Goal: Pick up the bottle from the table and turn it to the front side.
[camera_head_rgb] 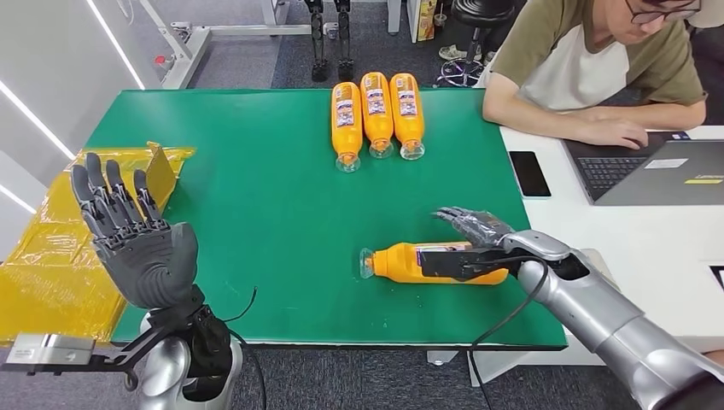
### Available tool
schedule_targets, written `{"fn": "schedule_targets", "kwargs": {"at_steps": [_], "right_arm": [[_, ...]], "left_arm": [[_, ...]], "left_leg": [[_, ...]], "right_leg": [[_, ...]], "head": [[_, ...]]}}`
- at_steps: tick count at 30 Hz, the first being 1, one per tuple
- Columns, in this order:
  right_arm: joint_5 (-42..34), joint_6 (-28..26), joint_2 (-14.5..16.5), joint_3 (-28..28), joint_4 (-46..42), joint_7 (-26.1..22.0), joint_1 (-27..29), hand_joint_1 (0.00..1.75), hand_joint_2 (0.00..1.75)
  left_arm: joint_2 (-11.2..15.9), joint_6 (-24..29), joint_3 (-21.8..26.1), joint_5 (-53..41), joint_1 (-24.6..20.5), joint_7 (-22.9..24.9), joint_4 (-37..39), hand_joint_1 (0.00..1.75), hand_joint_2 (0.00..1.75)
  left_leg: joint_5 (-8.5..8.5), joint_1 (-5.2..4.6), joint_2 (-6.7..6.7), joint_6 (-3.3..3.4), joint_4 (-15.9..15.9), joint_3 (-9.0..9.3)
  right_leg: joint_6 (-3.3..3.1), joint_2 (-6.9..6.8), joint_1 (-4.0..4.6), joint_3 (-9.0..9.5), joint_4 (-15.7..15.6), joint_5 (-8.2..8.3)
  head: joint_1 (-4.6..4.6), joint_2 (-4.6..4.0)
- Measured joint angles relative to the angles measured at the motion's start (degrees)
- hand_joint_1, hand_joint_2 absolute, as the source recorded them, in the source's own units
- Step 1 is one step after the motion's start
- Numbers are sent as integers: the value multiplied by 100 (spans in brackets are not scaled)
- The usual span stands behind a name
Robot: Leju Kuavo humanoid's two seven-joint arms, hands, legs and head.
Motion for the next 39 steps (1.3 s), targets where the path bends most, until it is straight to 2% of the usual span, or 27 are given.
{"fn": "schedule_targets", "kwargs": {"at_steps": [11,16,17,18,20,21,22,28,34,39], "right_arm": [[-109,-67,-4,212,491,-77,18,0,175],[-174,-218,137,313,969,-161,-73,0,175],[-190,-283,167,333,1063,-177,-77,10,175],[-204,-349,195,350,1144,-192,-76,44,175],[-216,-483,242,373,1273,-220,-72,124,175],[-214,-547,266,380,1332,-235,-72,155,175],[-209,-610,290,384,1385,-248,-72,161,175],[-148,-813,431,385,1580,-295,-78,162,175],[-124,-909,515,385,1677,-319,-77,175,175],[-77,-1592,643,307,1698,-325,48,175,175]], "left_arm": [[2,46,-9,35,8,0,-6,0,175],[2,-36,-14,31,14,0,-6,0,175],[2,-56,-14,23,15,0,-6,0,175],[2,-69,-14,16,14,0,-5,0,175],[2,-87,-14,12,13,0,-4,0,175],[2,-96,-14,11,12,0,-4,0,175],[1,-102,-14,11,11,0,-4,0,175],[0,-108,-14,9,10,0,-4,0,175],[0,-108,-14,7,11,0,-4,0,175],[0,-85,-14,-23,12,0,-4,0,175]], "left_leg": [[0,0,1,0,-1,-1],[0,1,1,0,-1,1],[0,1,0,0,-1,2],[0,1,0,0,-1,2],[-1,1,2,1,-1,6],[-1,1,3,2,-1,8],[-2,1,4,2,-1,11],[-3,1,6,4,-1,26],[-3,1,7,4,0,38],[-3,2,10,3,-2,39]], "right_leg": [[0,0,0,0,1,0],[0,0,1,1,1,0],[0,0,1,1,1,0],[0,0,1,2,0,0],[0,1,1,6,0,0],[0,1,2,8,0,0],[0,2,2,11,-1,0],[1,3,1,27,-2,0],[1,4,1,37,-1,0],[0,8,2,37,0,1]], "head": [[0,0],[1,0],[1,0],[0,0],[-1,0],[0,0],[0,0],[0,0],[1,0],[0,-1]]}}
